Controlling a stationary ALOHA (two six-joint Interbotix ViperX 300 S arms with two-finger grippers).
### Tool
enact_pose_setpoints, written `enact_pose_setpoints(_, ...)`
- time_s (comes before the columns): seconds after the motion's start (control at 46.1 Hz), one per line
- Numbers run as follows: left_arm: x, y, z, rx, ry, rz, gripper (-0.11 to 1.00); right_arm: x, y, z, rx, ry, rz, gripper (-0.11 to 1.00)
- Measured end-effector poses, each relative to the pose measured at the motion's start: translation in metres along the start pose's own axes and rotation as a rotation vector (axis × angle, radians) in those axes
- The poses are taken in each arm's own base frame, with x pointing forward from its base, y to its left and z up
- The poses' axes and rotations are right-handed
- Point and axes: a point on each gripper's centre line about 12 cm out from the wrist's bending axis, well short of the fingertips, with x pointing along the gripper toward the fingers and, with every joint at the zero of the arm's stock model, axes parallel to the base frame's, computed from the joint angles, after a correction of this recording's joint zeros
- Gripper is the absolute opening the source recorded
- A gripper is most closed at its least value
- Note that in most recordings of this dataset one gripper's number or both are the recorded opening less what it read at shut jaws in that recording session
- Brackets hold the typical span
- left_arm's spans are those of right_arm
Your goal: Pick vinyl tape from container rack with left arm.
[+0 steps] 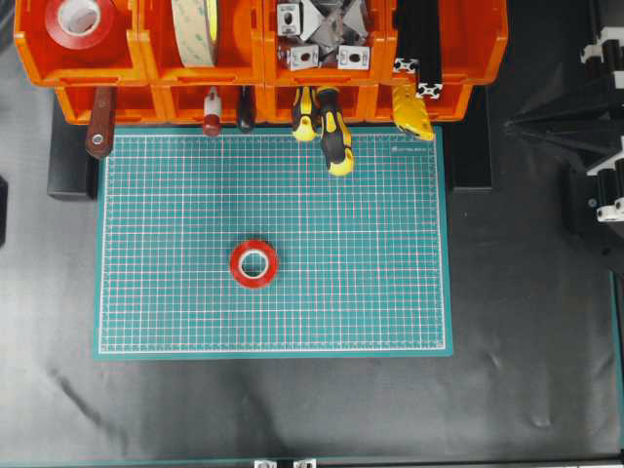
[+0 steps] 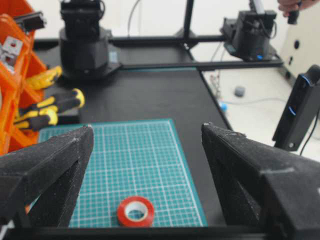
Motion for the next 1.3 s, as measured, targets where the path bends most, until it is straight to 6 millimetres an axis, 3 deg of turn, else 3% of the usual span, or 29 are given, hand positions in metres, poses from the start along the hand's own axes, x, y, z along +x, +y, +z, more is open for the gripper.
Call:
enact_pose_setpoints(0.586,0.004,0.0,-0.008,-0.002,0.023,0.0,0.84,-0.005,0.0,-0.002,0.109,0.002,0.0,-0.01)
enact_pose_setpoints(1.302,0.009,0.001,-0.018,-0.02,0.061,0.006,0.84,-0.016,-0.003,0.006,0.101,-0.039,-0.014,-0.02)
